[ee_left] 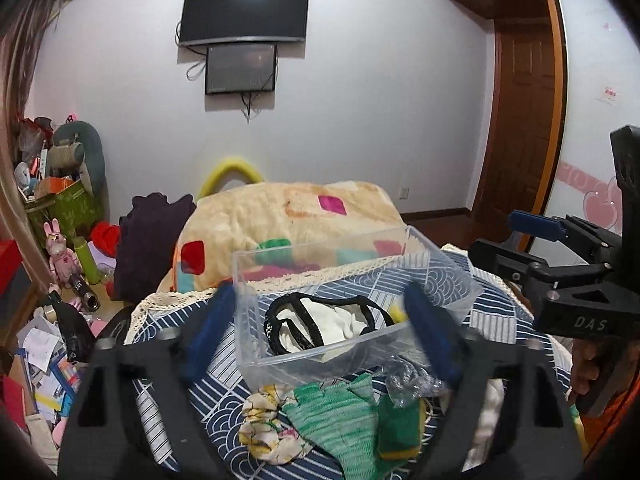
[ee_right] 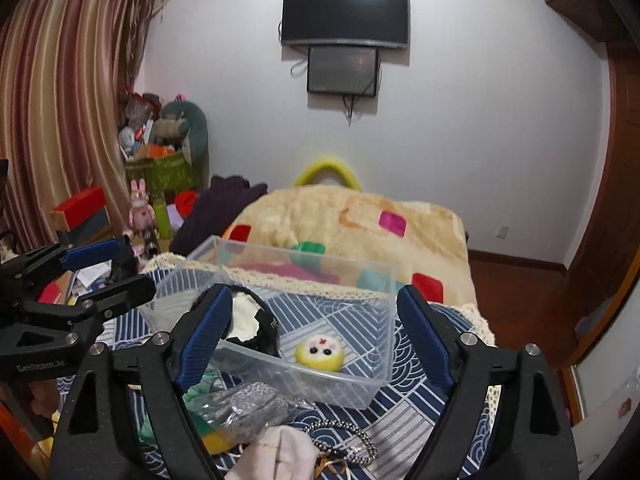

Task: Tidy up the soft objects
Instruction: 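Lower the bra into the clear box with the left gripper while the right drops the felt ball in, then grasp the white cloth with the right gripper while the left grasps the floral scrunchie, then place the scrunchie in the box with the left gripper while the right drops the white cloth in, then grasp the green knit glove with the left gripper while the right grasps the bagged grey scrubber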

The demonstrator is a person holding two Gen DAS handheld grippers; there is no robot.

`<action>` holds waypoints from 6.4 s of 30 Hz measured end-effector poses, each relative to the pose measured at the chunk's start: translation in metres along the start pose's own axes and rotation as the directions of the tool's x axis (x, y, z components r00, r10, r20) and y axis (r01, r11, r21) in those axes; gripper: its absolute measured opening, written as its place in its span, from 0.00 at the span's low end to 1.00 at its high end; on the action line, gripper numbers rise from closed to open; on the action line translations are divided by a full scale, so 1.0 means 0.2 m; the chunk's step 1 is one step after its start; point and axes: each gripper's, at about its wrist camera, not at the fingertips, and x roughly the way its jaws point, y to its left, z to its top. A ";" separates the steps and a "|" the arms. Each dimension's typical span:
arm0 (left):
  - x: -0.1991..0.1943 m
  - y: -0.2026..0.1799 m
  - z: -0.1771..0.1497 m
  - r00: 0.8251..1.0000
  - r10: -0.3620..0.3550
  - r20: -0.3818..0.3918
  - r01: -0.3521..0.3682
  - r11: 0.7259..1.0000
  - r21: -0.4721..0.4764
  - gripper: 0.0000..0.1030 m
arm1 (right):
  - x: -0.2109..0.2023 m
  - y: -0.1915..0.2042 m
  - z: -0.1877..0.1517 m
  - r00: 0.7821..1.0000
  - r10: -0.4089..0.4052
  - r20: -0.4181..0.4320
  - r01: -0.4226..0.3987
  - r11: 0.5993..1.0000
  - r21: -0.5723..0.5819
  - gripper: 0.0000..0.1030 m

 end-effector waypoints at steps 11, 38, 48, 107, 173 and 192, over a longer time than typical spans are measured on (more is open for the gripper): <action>-0.13 0.03 -0.14 0.999 0.032 -0.002 -0.032 0.999 -0.030 0.98 | -0.10 0.06 -0.13 1.000 0.007 0.020 -0.006 1.000 -0.011 0.81; 0.16 0.30 -0.66 0.945 0.055 -0.321 -0.113 0.980 -0.163 0.73 | 0.06 0.02 -0.55 0.975 0.042 -0.218 -0.024 0.996 0.084 0.74; 0.18 0.22 -0.64 0.954 0.024 -0.300 -0.062 0.991 -0.117 0.30 | 0.02 0.04 -0.57 0.973 0.069 -0.222 -0.058 0.997 0.057 0.22; 0.00 0.10 -0.06 0.996 -0.077 0.052 0.084 0.987 -0.137 0.09 | -0.04 0.00 -0.09 0.996 0.020 0.086 -0.026 0.997 0.068 0.17; -0.02 0.03 -0.29 0.996 0.056 -0.075 -0.061 0.996 -0.066 0.99 | -0.02 0.10 -0.20 0.998 0.055 -0.027 -0.056 0.998 -0.030 0.71; 0.21 0.04 -0.56 0.960 0.011 -0.280 -0.040 0.994 -0.098 0.99 | 0.14 0.11 -0.40 0.974 0.129 -0.184 -0.121 0.991 0.053 0.71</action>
